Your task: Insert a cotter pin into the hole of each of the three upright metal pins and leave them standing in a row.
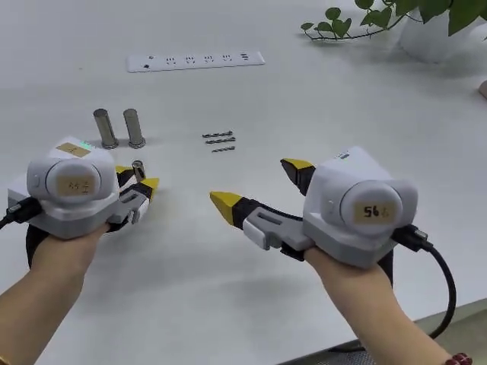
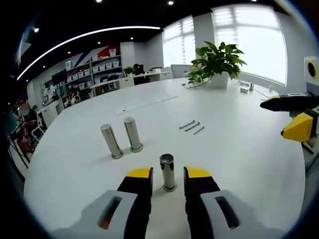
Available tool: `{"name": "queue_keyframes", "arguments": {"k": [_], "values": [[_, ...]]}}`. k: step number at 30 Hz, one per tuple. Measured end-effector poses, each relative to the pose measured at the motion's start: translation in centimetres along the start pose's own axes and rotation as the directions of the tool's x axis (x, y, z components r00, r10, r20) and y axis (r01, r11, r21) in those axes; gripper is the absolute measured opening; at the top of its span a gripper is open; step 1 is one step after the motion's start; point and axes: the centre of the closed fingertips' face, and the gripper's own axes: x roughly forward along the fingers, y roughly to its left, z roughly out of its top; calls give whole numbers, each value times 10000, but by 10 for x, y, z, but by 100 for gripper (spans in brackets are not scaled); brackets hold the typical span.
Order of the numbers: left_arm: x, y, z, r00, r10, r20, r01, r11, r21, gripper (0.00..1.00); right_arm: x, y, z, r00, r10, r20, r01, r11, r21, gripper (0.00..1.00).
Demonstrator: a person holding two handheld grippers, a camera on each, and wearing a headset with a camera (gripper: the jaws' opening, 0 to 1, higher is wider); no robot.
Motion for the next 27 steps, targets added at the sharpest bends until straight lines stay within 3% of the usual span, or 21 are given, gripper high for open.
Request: {"name": "queue_keyframes", "arguments": {"k": [6,10,12,17,21,25,27], "values": [[-10,1,6,10000,51,56,-49,9994,-351,35,4,-9,6,9990,176,-407,-193,9989,-435,54],[-20,-2,6,10000,61,50,-59,9994,-329,41,11,-15,4,9920,560,-1131,-649,9950,-761,48],[-25,-5,6,10000,3,91,3,9974,-726,44,16,-17,6,9878,761,-1359,-910,9901,-1073,46],[-38,-8,3,9998,151,-127,-154,9997,-193,52,31,-16,10,9731,1360,-1859,-1639,9758,-1445,40],[-48,-10,3,10000,12,-78,-15,9991,-426,60,40,-16,9,9556,1654,-2437,-2180,9536,-2077,38],[-55,-10,7,10000,27,80,-25,9997,-232,65,50,-17,9,9387,1851,-2910,-2570,9380,-2326,36],[-57,-9,8,9999,27,126,-25,9999,-164,69,55,-18,7,9255,1967,-3237,-2798,9311,-2339,35]]}}
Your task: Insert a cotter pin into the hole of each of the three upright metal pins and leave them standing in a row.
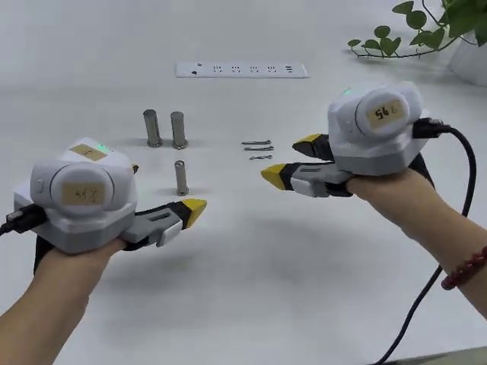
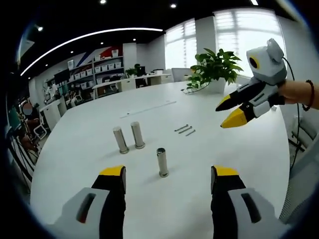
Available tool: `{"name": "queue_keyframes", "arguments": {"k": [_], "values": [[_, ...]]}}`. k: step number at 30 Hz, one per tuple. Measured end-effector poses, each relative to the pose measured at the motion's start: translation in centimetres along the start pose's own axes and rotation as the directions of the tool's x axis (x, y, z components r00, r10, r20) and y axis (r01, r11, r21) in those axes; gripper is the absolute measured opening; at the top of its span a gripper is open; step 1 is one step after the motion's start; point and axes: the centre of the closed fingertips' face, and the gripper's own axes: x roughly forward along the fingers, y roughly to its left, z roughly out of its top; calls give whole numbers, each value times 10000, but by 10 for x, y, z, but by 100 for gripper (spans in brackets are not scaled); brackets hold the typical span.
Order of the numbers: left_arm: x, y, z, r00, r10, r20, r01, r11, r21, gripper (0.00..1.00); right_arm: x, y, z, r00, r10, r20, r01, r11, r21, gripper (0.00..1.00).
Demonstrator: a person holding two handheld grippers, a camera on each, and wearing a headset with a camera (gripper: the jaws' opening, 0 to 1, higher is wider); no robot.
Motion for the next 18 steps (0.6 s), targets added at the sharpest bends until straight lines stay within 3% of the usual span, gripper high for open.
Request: {"name": "queue_keyframes", "arguments": {"k": [5,6,8,12,18], "values": [[-5,0,3,9996,-139,232,145,9996,-255,76,13,-6,-2,9970,350,-689,-373,9988,-323,31],[-6,-1,4,9994,-193,270,202,9993,-320,78,20,-15,-2,9945,478,-927,-523,9975,-466,30],[-7,0,4,9993,-190,326,201,9993,-330,82,28,-19,-4,9925,561,-1090,-629,9963,-593,28],[-10,2,2,9996,-157,227,157,9999,-14,88,37,-24,-11,9828,752,-1687,-968,9876,-1238,19],[-12,5,0,9996,-193,195,193,9998,-10,91,53,-30,-12,9723,905,-2153,-1252,9802,-1534,18]]}}
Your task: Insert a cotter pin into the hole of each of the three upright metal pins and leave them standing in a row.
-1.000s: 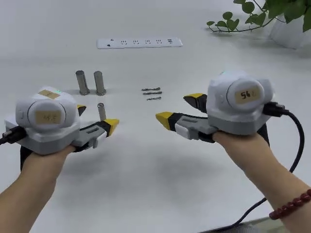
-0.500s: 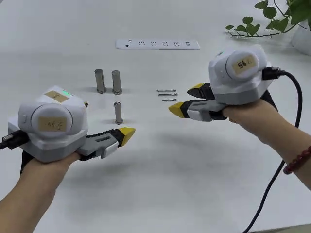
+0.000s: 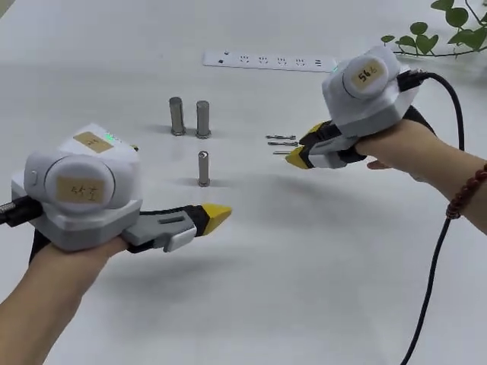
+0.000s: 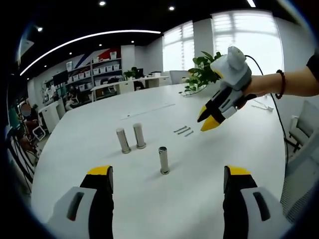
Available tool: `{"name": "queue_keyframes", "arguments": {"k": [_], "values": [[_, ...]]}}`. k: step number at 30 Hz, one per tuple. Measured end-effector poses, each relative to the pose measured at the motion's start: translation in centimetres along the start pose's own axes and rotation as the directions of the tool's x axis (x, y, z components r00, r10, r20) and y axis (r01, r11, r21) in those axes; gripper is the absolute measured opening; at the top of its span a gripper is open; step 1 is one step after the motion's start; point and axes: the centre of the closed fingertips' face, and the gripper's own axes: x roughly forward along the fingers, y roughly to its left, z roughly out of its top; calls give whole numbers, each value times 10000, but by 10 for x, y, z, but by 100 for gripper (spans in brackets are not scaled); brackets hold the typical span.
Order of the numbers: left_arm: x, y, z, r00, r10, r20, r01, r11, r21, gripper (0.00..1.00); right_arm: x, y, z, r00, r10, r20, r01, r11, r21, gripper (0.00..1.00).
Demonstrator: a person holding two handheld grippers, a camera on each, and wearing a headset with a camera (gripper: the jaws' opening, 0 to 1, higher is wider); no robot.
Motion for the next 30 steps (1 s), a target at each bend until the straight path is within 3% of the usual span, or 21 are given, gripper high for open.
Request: {"name": "queue_keyframes", "arguments": {"k": [6,10,19,30], "values": [[-2,4,-2,10000,-4,-82,4,10000,-37,93,20,-18,-2,9987,160,-479,-176,9993,-320,17],[-3,5,-2,10000,25,-15,-25,10000,-37,94,21,-9,-10,9959,389,-814,-415,9987,-307,13],[-3,9,-11,9991,247,-354,-240,9995,196,89,30,-6,-21,9885,651,-1365,-745,9951,-649,10],[-3,12,-16,9983,257,-529,-252,9996,114,85,28,-7,-14,9868,888,-1353,-980,9932,-631,7]]}}
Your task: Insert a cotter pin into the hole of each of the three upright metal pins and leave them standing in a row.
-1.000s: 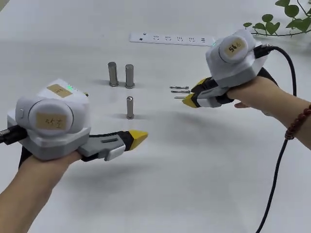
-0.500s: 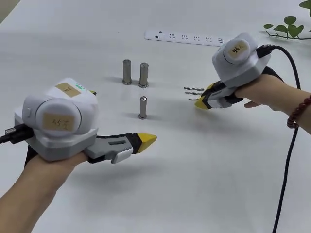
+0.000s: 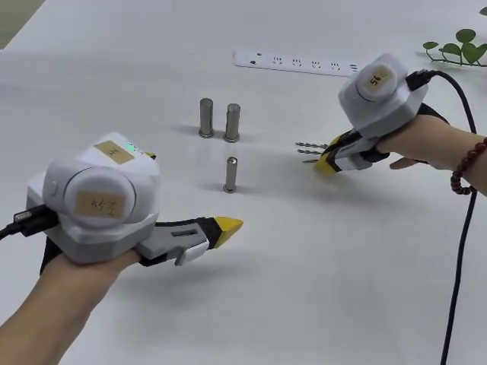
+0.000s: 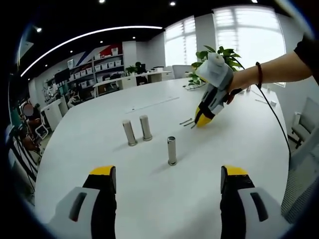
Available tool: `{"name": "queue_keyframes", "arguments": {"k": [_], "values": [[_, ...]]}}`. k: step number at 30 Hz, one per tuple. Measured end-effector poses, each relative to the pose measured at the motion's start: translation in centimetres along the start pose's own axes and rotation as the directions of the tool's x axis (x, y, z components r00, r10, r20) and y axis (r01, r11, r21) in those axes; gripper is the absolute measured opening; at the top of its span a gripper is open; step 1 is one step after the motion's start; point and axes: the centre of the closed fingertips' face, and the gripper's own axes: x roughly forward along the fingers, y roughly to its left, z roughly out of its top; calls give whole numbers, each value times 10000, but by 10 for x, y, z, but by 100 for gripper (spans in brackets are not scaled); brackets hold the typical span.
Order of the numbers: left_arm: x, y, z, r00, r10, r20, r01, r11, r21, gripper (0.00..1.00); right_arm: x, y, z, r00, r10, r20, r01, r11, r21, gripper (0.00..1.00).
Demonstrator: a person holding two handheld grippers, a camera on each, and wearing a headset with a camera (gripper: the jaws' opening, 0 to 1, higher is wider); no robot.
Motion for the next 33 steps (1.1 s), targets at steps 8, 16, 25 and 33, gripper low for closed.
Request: {"name": "queue_keyframes", "arguments": {"k": [8,16,25,33], "values": [[0,-1,-2,9999,-101,-97,101,9999,10,82,-2,0,0,9968,363,-710,-407,9972,-626,2],[0,-1,-3,9998,-96,-145,95,10000,-13,81,-1,0,-4,9870,748,-1419,-957,9846,-1462,2],[-1,0,-2,9999,-100,-94,100,9999,-68,80,-6,5,-1,9854,980,-1394,-1305,9599,-2480,9],[-1,0,-1,9999,-153,-71,153,9999,-34,80,-5,1,-5,9813,1130,-1561,-1522,9513,-2680,10]]}}
